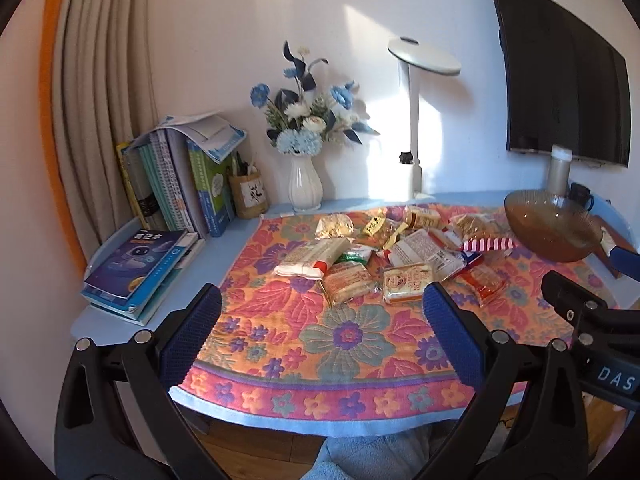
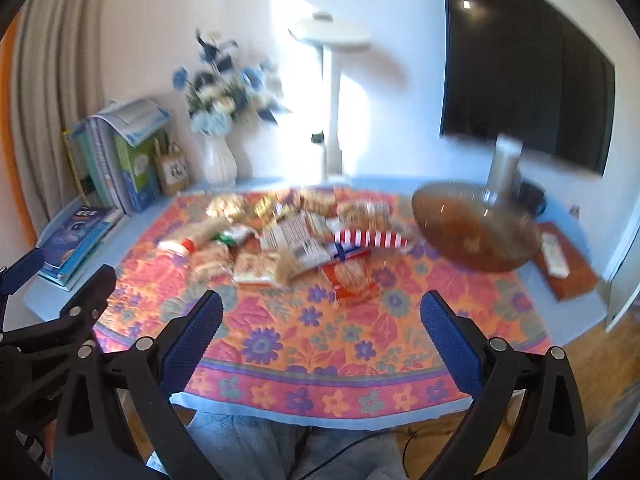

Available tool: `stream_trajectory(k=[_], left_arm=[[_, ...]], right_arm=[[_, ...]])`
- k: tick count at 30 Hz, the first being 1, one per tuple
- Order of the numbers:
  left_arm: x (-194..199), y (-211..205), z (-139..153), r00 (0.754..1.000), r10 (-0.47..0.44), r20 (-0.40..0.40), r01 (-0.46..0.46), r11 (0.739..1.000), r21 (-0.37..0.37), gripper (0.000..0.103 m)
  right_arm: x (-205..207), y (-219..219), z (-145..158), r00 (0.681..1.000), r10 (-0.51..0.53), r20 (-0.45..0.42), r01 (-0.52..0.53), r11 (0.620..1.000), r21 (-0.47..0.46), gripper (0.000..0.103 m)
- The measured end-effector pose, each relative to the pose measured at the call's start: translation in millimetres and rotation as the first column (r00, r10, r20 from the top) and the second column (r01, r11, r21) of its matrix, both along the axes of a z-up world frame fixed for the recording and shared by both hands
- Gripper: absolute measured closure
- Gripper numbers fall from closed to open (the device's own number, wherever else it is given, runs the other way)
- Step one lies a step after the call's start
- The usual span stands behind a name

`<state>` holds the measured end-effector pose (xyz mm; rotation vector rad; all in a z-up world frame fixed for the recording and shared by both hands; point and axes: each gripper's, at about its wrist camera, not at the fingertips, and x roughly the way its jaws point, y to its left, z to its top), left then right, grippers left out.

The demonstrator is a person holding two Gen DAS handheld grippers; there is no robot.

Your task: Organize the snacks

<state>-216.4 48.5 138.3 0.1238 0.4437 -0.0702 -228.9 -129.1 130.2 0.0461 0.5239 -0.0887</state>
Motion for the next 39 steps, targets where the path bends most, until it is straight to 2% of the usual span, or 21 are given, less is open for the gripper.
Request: stream_trajectory(k=[6, 9, 14, 18, 21, 26, 29, 33, 36, 39], left_arm=[[-40.2, 18.6, 13.1, 0.999, 0.016, 0.049, -0.013, 0.999, -0.051, 0.003], [-57.3, 26.7, 16.9, 0.997, 0.023, 0.077, -0.018, 0.998, -0.064, 0.003], [-72.2, 35.9, 21.1, 0.994, 0.031, 0.109, -0.021, 0.996, -0.092, 0.003], [-70.6, 32.4, 19.3, 0.993, 0.031, 0.115, -0.021, 0.996, -0.085, 0.003], [-59.7, 28.0, 17.0, 0.994, 0.024, 0.104, -0.016, 0.997, -0.074, 0.003], [-30.0, 22.1, 5.8, 0.997, 0.028, 0.065, -0.025, 0.998, -0.057, 0.003], [-7.5, 30.0, 2.9, 0.997, 0.046, 0.066, -0.044, 0.998, -0.035, 0.003], [25.2, 53.9, 8.9, 0.991, 0.104, 0.082, -0.102, 0.994, -0.029, 0.003], [42.5, 62.8, 11.8, 0.993, 0.092, 0.078, -0.089, 0.995, -0.039, 0.003], [53.5, 61.2, 7.7, 0.995, 0.073, 0.066, -0.072, 0.997, -0.028, 0.003]], right_arm=[[-48.0, 15.7, 14.4, 0.995, -0.005, 0.099, 0.007, 1.000, -0.021, 0.005], [-65.3, 27.4, 18.5, 0.993, 0.004, 0.120, 0.001, 0.999, -0.040, 0.005], [-81.7, 36.0, 22.2, 0.987, 0.011, 0.158, -0.001, 0.998, -0.066, 0.005], [-80.3, 33.3, 21.9, 0.986, 0.006, 0.165, 0.005, 0.998, -0.069, 0.005], [-69.6, 28.9, 19.8, 0.988, -0.008, 0.156, 0.017, 0.998, -0.062, 0.005], [-33.5, 14.3, 5.8, 0.996, 0.008, 0.090, -0.006, 1.000, -0.025, 0.005], [-15.4, 4.7, -3.0, 0.997, 0.044, 0.065, -0.045, 0.999, 0.012, 0.005], [16.0, -6.2, -17.8, 0.998, 0.051, 0.026, -0.051, 0.999, 0.015, 0.005], [35.8, -13.8, -26.6, 0.998, 0.066, 0.001, -0.066, 0.997, 0.043, 0.005], [52.7, -14.0, -30.9, 0.998, 0.061, -0.021, -0.060, 0.998, 0.026, 0.005]])
